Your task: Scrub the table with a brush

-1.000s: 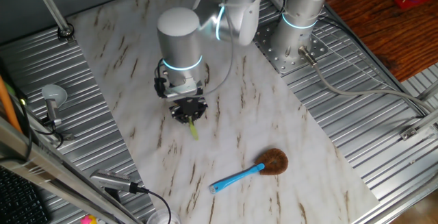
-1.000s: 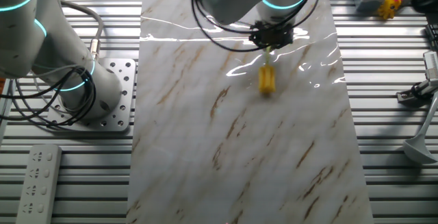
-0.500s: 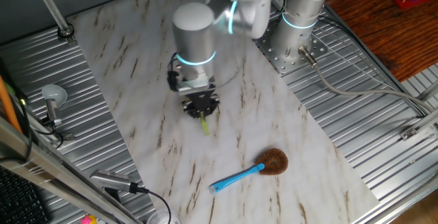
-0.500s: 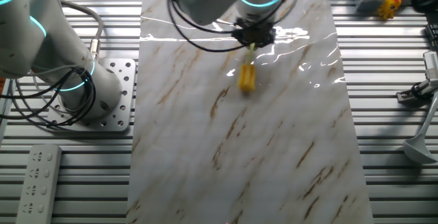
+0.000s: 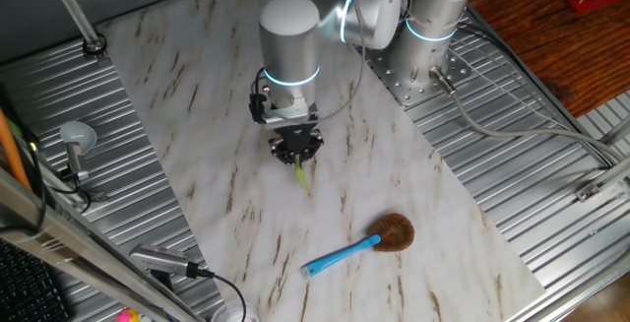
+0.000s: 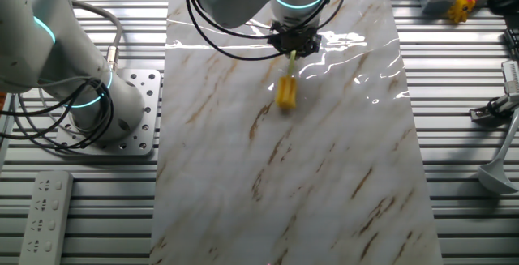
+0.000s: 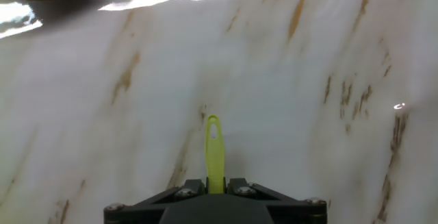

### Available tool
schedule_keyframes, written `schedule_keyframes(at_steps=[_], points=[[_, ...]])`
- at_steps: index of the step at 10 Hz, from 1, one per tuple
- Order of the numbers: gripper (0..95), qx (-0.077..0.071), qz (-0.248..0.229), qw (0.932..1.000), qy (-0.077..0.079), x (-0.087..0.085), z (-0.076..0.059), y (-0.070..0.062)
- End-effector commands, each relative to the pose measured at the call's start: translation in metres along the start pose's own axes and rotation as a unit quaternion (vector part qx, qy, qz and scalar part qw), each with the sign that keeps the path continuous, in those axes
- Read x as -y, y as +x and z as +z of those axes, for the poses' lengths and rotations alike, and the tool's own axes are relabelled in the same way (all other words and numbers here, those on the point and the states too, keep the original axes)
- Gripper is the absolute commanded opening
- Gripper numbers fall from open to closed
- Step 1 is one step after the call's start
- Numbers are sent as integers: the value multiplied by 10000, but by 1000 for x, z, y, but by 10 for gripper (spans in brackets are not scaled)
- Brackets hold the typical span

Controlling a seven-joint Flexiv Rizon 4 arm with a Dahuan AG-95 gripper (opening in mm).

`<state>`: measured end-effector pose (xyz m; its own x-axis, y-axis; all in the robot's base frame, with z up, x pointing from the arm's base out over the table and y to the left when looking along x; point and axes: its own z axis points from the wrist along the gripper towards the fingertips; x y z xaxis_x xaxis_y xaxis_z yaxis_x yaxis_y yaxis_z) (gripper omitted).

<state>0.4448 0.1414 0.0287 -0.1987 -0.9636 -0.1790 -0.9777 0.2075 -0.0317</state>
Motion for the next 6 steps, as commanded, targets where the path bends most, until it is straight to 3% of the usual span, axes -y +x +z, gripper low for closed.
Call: schedule_keyframes(at_steps=[1,6], points=[[0,-43,-146,9998,92,11,1,-5],[0,-122,-214,9997,89,46,4,-28]])
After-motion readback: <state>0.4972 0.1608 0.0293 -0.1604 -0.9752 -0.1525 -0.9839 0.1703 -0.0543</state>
